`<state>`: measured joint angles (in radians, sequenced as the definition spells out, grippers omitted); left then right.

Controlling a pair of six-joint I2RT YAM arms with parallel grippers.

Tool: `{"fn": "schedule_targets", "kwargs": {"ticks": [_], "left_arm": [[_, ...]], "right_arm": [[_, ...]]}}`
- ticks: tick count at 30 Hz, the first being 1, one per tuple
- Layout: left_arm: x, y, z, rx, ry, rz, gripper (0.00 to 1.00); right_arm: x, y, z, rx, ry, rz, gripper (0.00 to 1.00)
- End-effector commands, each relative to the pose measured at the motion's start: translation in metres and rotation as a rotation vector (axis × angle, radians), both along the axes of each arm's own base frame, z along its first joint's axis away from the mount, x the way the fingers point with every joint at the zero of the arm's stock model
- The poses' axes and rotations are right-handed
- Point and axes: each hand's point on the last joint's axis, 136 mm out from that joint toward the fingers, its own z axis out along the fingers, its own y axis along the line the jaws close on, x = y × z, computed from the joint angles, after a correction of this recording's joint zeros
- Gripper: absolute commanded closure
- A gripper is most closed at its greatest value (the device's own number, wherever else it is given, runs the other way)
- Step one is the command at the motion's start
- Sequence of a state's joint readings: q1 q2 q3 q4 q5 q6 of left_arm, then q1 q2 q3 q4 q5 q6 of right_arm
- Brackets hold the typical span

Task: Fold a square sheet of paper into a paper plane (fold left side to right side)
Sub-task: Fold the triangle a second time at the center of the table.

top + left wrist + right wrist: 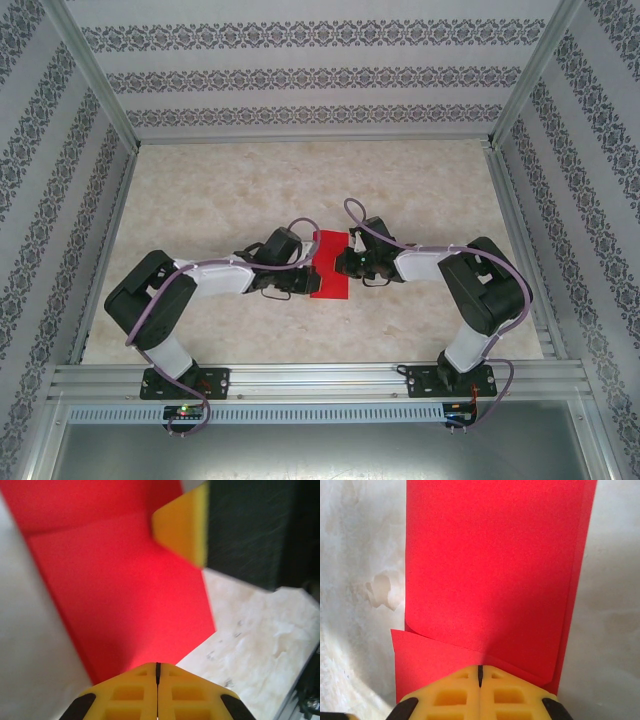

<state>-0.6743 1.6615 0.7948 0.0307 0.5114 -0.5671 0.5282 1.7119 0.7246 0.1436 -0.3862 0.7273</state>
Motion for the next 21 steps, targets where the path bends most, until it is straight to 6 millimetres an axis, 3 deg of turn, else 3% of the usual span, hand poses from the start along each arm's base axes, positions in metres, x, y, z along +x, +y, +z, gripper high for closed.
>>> {"fn": "schedule_targets", "kwargs": {"ticks": [1,7,21], "left_arm": [[-0.001,-0.012,0.002,-0.01,0.007,-0.063,0.92],[0.005,-0.02,-0.01,-0.004,0.025,-0.076,0.93],[-0.018,0.01,-0.037,0.086,0.075,-0.04,0.94]], "right_arm": [[-0.01,-0.008,-0.012,-0.051,0.031,-0.006,1.0],[-0.012,-0.008,-0.016,-0.057,0.043,-0.001,1.0],[-0.016,-0.016,-0.02,-0.109,0.056,0.008,1.0]]}}
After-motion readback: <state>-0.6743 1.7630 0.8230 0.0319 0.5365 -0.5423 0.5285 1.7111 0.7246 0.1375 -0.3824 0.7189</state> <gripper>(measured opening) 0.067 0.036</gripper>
